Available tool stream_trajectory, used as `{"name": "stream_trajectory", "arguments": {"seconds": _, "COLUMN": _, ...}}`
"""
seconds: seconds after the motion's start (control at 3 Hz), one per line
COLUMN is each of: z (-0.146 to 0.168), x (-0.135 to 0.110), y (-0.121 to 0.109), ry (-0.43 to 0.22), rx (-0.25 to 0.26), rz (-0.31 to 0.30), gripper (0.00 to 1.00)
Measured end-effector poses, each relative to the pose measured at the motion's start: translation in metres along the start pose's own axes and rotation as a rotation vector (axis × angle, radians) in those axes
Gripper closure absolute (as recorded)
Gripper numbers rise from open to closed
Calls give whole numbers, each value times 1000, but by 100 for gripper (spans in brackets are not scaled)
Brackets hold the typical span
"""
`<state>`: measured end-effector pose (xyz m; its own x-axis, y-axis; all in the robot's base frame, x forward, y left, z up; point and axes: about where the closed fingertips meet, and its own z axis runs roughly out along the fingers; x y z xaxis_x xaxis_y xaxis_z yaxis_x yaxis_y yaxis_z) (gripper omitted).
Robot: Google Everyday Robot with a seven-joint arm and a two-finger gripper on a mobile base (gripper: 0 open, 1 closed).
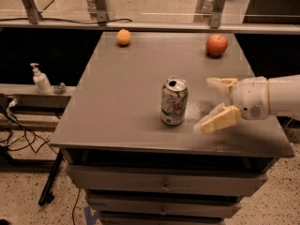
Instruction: Move 7up can near apple
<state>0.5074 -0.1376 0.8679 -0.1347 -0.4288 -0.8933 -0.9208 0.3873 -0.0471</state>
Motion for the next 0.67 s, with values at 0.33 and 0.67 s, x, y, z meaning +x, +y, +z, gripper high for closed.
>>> {"name": "stream_trajectory", "arguments": {"seconds": 0.33, "z": 17, "x": -3, "y": 6, "ry": -109, "rx": -14, "rz": 66, "gripper": 0}}
{"name": "stream_trajectory", "arguments": {"seconds": 0.67, "z": 34, "x": -8, "y": 14, "ry": -188, "rx": -27, "rz": 104, "gripper": 0}}
